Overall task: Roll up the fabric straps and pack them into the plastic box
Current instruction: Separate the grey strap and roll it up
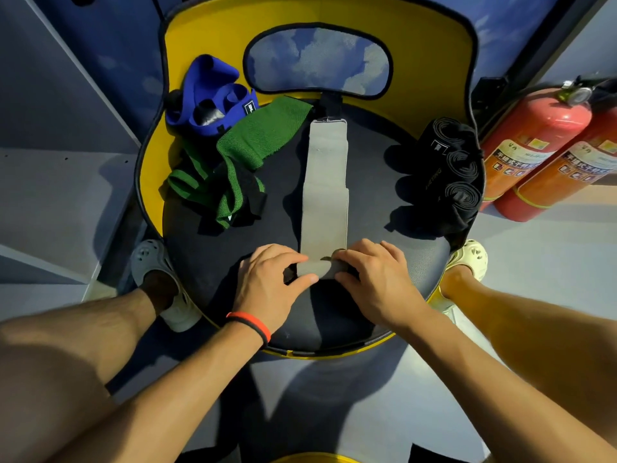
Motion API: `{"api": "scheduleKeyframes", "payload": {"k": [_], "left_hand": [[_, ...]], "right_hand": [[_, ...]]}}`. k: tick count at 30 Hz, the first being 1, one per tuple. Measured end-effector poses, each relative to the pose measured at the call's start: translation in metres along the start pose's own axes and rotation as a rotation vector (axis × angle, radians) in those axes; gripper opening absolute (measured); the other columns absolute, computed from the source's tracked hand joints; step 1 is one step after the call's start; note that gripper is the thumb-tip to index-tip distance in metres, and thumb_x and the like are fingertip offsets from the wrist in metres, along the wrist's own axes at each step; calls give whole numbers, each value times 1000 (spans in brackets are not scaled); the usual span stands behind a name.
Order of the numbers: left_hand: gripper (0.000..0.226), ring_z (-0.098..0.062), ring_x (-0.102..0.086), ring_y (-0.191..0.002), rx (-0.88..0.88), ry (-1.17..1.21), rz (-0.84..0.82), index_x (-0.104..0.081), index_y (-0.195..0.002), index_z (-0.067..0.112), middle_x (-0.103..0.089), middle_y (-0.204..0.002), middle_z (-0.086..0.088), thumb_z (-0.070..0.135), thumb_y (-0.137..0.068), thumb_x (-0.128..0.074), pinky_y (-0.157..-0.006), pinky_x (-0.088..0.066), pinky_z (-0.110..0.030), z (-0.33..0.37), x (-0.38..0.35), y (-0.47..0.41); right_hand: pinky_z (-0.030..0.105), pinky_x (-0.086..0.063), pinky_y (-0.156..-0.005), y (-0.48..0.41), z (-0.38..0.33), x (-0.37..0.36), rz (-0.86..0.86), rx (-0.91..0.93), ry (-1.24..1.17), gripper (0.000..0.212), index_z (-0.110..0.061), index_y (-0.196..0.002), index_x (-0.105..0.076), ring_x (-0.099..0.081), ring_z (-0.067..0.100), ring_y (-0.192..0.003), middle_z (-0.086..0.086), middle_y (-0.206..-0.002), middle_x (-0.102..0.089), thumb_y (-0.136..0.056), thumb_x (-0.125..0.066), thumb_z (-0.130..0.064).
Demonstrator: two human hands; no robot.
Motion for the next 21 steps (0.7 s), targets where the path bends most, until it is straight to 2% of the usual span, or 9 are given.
{"api": "scheduleKeyframes", "payload": {"k": [3,6,9,13,18,21], "left_hand": [[32,-13,-51,-116,26,12,-66,-77,-106,28,-67,-109,11,49,-82,-77,-102,-38,-40,5,-1,3],[32,-13,-51,-113,78,16,-154,-78,-102,30,-69,-103,11,53,-81,-75,-100,-42,-40,7,-6,8],[28,-13,-58,-104,137,41,-170,-79,-97,34,-73,-94,14,56,-80,-75,-93,-50,-40,7,-5,5],[26,-3,-68,-88,265,125,-140,-78,-84,31,-74,-83,15,55,-74,-81,-81,-56,-30,2,-1,-5],[34,-6,-68,-82,323,131,-139,-73,-75,28,-73,-76,13,61,-70,-81,-77,-57,-34,1,-2,-14],[35,-7,-68,-78,332,123,-122,-74,-74,28,-72,-73,12,62,-70,-81,-74,-58,-35,1,-1,-16]], "right_hand": [[40,-36,-97,-2,4,6,-172,-47,11,22,-29,-111,-70,-57,20,-104,-8,-98,-58,-95,-58,-39],[37,-46,-82,2,16,8,-318,-151,-118,14,-33,-101,-74,-59,23,-91,-10,-87,-61,-89,-69,-39],[37,-53,-83,2,24,11,-236,-234,-206,14,-33,-96,-75,-65,22,-90,-8,-91,-73,-82,-76,-38],[40,-55,-81,5,23,11,-94,-247,-233,15,-30,-95,-65,-67,22,-88,-10,-90,-72,-86,-75,-38],[41,-53,-76,7,16,13,-3,-214,-116,14,-24,-98,-67,-63,28,-90,-2,-94,-73,-96,-63,-38],[38,-45,-65,8,8,12,53,-162,18,20,-21,-96,-67,-62,33,-84,4,-88,-71,-99,-56,-37]]}}
Point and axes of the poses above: each hand's wrist, its own y-axis away from the middle knuckle, its own x-axis out of the back of the hand, z = x × y, the point moved 7 cm from there along -y, towards the middle knuckle
